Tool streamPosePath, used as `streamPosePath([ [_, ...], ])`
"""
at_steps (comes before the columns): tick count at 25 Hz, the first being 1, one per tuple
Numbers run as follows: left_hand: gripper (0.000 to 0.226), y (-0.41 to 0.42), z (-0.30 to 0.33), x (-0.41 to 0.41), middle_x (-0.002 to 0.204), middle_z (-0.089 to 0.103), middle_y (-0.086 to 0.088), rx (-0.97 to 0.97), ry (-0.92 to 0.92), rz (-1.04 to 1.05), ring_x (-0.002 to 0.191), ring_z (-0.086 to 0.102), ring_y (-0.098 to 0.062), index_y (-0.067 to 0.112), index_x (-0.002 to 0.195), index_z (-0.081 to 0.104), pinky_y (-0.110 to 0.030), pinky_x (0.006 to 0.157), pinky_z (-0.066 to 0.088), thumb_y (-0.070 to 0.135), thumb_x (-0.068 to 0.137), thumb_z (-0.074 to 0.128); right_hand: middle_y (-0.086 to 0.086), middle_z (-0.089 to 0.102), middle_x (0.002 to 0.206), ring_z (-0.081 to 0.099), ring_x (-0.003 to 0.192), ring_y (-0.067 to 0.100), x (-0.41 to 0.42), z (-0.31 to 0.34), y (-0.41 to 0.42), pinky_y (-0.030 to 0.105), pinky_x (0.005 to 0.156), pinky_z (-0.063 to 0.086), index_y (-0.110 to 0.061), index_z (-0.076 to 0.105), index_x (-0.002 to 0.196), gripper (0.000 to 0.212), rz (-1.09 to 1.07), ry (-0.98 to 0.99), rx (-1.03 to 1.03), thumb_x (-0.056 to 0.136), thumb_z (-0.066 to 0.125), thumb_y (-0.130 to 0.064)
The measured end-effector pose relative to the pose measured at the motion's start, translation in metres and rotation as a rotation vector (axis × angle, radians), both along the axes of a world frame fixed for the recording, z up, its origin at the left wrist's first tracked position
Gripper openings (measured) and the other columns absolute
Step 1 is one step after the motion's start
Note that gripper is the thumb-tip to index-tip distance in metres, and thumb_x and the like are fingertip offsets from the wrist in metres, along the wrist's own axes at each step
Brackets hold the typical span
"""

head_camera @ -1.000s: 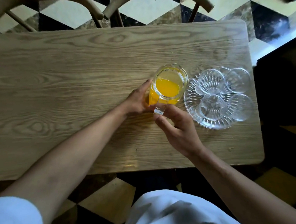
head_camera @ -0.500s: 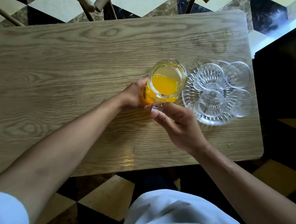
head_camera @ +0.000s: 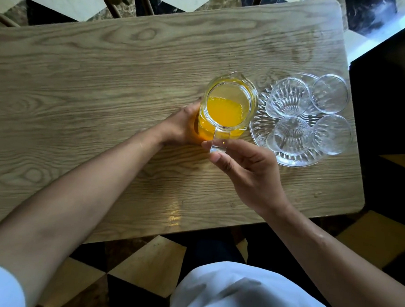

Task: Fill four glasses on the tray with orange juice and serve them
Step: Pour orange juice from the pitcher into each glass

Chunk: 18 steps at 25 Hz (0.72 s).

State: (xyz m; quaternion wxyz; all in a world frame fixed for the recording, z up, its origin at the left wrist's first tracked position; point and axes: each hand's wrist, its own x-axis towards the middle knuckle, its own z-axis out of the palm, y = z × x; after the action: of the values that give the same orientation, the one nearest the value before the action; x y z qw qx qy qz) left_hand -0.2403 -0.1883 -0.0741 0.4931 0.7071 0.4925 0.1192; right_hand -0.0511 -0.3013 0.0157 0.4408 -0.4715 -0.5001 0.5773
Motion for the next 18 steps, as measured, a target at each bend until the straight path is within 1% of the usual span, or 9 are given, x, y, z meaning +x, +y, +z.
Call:
streamPosePath([
  [2,0.055,-0.001,0.001,0.0,0.102,0.055,0.025,0.028,0.015,0.007,0.084,0.055,0.022,0.003,0.126,0.064,0.008,0.078,0.033,0.002,0.077,0.089,0.007,0.078,0.107,0.074,0.099,0.015,0.002,0.0,-0.001,0.033,0.085,0.056,-0.013,0.073,0.11,0.022,0.002,-0.007,0.023,0.089,0.074,-0.02],
  [4,0.053,-0.003,0.001,0.0,0.102,0.059,0.013,0.079,0.035,0.024,0.09,0.052,0.012,-0.001,0.124,0.066,0.009,0.077,0.031,0.005,0.076,0.089,0.008,0.078,0.107,0.074,0.1,0.016,0.005,0.001,-0.001,0.033,0.085,0.055,-0.012,0.072,0.11,0.02,0.01,-0.022,0.036,0.091,0.073,-0.017],
  [5,0.054,-0.005,0.002,0.001,0.104,0.06,0.008,0.101,0.037,0.029,0.093,0.053,0.007,-0.001,0.123,0.067,0.009,0.076,0.031,0.01,0.076,0.09,0.009,0.078,0.107,0.073,0.099,0.016,0.006,0.002,-0.001,0.032,0.084,0.055,-0.01,0.072,0.11,0.02,0.012,-0.028,0.035,0.091,0.073,-0.015],
  [7,0.06,-0.01,0.002,0.004,0.107,0.062,0.007,0.12,0.054,0.054,0.097,0.059,-0.006,0.003,0.123,0.068,0.008,0.075,0.03,0.026,0.072,0.089,0.011,0.078,0.105,0.072,0.095,0.014,0.01,0.004,-0.002,0.029,0.081,0.052,-0.006,0.073,0.109,0.018,0.003,-0.034,0.018,0.093,0.071,-0.013],
  [9,0.068,-0.016,0.0,0.007,0.107,0.063,0.01,0.107,0.082,0.11,0.096,0.06,-0.006,0.009,0.126,0.067,0.007,0.074,0.032,0.035,0.069,0.093,0.011,0.077,0.102,0.07,0.091,0.013,0.014,0.007,-0.005,0.028,0.08,0.051,-0.005,0.073,0.107,0.015,-0.022,-0.05,0.008,0.095,0.069,-0.013],
  [11,0.076,-0.027,0.003,0.009,0.11,0.063,0.012,0.099,0.092,0.17,0.097,0.06,-0.002,0.013,0.131,0.065,0.004,0.076,0.036,0.037,0.066,0.097,0.012,0.077,0.097,0.07,0.088,0.016,0.018,0.011,-0.008,0.029,0.079,0.051,-0.001,0.074,0.103,0.016,-0.046,-0.086,0.024,0.096,0.066,-0.013],
  [13,0.08,-0.039,0.012,0.011,0.111,0.066,0.011,0.074,0.069,0.215,0.099,0.065,-0.006,0.015,0.132,0.064,-0.011,0.08,0.048,0.033,0.063,0.101,0.012,0.076,0.094,0.071,0.088,0.023,0.021,0.014,-0.014,0.034,0.079,0.054,0.001,0.074,0.102,0.02,-0.065,-0.107,0.037,0.097,0.064,-0.015],
  [15,0.08,-0.053,0.02,0.013,0.111,0.068,0.008,0.051,0.066,0.246,0.1,0.068,-0.012,0.015,0.129,0.065,-0.027,0.085,0.055,0.025,0.06,0.103,0.012,0.075,0.092,0.07,0.087,0.029,0.025,0.019,-0.02,0.04,0.08,0.053,0.002,0.074,0.101,0.022,-0.066,-0.1,0.05,0.098,0.062,-0.017],
  [18,0.078,-0.073,0.025,0.018,0.111,0.075,0.003,0.026,0.108,0.289,0.099,0.072,-0.016,0.017,0.125,0.065,-0.035,0.084,0.059,0.026,0.058,0.104,0.014,0.074,0.09,0.069,0.084,0.032,0.034,0.026,-0.028,0.044,0.077,0.052,0.002,0.074,0.099,0.026,-0.035,-0.089,0.065,0.098,0.062,-0.021],
])
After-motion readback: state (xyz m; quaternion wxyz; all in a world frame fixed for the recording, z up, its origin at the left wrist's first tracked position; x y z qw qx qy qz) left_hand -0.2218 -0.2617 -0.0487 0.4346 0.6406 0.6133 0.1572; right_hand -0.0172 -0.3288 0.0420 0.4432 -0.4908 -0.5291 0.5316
